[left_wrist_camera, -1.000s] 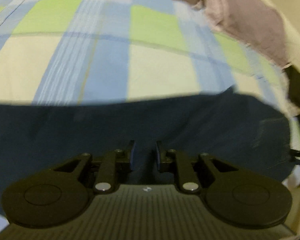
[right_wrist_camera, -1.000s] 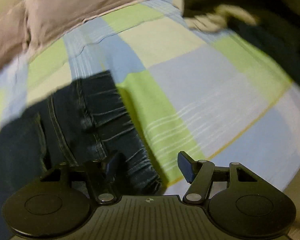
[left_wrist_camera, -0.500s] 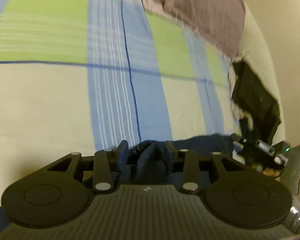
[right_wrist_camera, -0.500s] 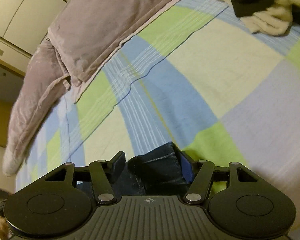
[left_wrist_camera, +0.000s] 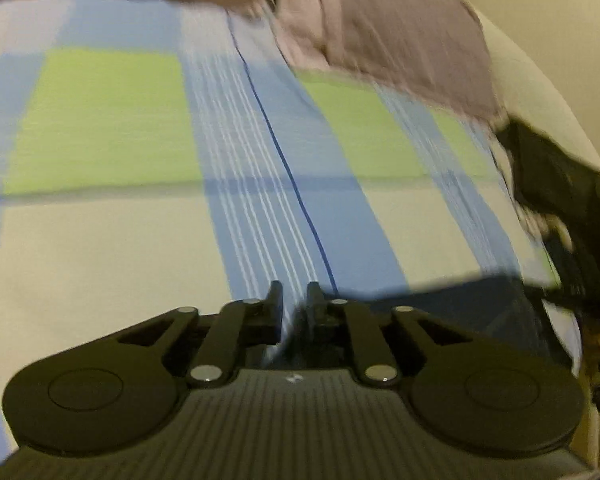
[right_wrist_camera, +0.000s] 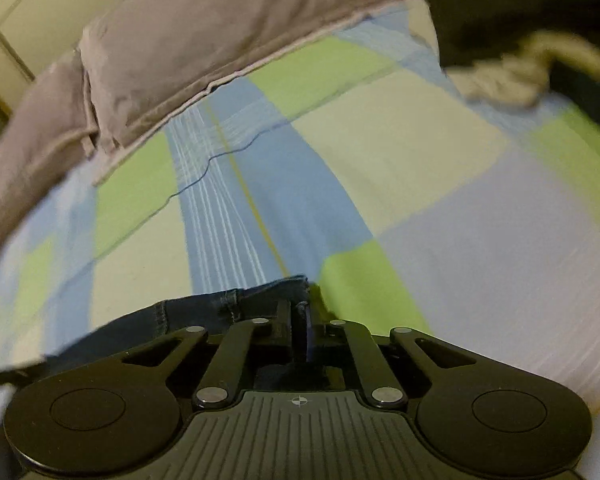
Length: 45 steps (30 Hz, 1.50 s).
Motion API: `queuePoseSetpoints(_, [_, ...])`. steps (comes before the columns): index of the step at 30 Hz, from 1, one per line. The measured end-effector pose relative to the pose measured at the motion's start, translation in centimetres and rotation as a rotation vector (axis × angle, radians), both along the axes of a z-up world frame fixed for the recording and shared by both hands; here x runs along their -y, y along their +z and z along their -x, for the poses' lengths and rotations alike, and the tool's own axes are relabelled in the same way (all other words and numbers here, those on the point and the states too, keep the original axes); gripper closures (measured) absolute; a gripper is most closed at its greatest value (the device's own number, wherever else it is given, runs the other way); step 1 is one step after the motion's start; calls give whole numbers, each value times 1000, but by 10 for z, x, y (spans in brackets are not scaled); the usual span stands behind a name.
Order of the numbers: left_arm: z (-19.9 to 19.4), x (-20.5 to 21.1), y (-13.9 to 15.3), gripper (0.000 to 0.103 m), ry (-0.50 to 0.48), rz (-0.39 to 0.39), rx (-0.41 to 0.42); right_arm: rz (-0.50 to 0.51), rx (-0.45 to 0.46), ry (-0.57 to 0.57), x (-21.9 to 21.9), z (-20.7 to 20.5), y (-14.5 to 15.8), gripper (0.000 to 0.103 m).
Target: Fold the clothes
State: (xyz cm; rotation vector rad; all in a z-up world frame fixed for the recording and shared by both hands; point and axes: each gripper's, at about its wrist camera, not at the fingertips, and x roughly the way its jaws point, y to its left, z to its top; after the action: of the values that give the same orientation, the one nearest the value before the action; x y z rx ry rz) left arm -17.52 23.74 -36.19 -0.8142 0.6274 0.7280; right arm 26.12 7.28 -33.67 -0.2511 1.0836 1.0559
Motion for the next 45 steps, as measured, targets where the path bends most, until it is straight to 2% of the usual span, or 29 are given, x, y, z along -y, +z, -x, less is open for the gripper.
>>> queuePoseSetpoints(2, [21, -2, 20, 96, 66, -54, 22, 24, 62, -37, 4, 3, 10, 92])
queuePoseSetpoints(3, [30, 2, 29, 98, 54, -67, 29, 47, 125, -59, 7, 6, 15, 92])
queuePoseSetpoints(6, [42, 28, 44, 101, -73, -71, 37, 57, 294, -87, 23, 33, 34, 91])
queuePoseSetpoints(9, [37, 54, 26, 101, -178, -37, -15, -7, 297, 57, 31, 76, 37, 91])
queuePoseSetpoints(11, [39, 51, 0, 100, -131, -39, -77, 13, 310, 191, 29, 104, 23, 91])
queuePoseSetpoints(13, [51, 41, -16, 102, -8, -40, -99, 43, 360, 252, 28, 116, 0, 92])
queuePoseSetpoints(14, [58, 37, -17, 103, 77, -62, -155, 27, 357, 257, 33, 113, -7, 94])
queuePoseSetpoints(15, [70, 36, -13, 103, 141, -74, -174, 13, 334, 246, 37, 108, -8, 99])
queuePoseSetpoints(17, [101, 39, 2, 103, 221, -74, -132, 20, 253, 194, 46, 93, -1, 99])
queuePoseSetpoints(19, [127, 50, 21, 103, 254, -71, -101, 13, 238, 106, 60, 83, 13, 99])
queuePoseSetpoints(23, [135, 90, 43, 103, 180, -61, -62, -21, 222, -18, 90, 83, 34, 98])
queuePoseSetpoints(26, [140, 121, 35, 103, 85, -7, 22, -45, 230, -15, 102, 112, 30, 98])
queuePoseSetpoints(28, [149, 136, 24, 103, 31, 0, 55, -52, 243, -25, 111, 129, 23, 98])
queuePoseSetpoints(29, [156, 140, 19, 103, 13, -2, 67, -67, 223, -53, 118, 133, 22, 98])
queuePoseSetpoints(32, [180, 146, 8, 103, -15, -6, 103, -202, 27, -230, 152, 133, 21, 98])
queuePoseSetpoints(34, [196, 148, 8, 103, -15, -6, 120, -287, -110, -329, 175, 131, 19, 79])
queuePoseSetpoints(35, [205, 148, 10, 103, -16, -6, 130, -318, -159, -360, 181, 130, 16, 62])
queuePoseSetpoints(39, [238, 146, 14, 103, -14, -18, 147, -441, -356, -480, 208, 127, 3, 62])
queuePoseSetpoints(42, [258, 146, 14, 102, 6, -25, 149, -451, -416, -507, 203, 126, -7, 62])
queuePoseSetpoints(45, [272, 142, 7, 102, 27, -27, 165, -410, -434, -506, 192, 122, -20, 62])
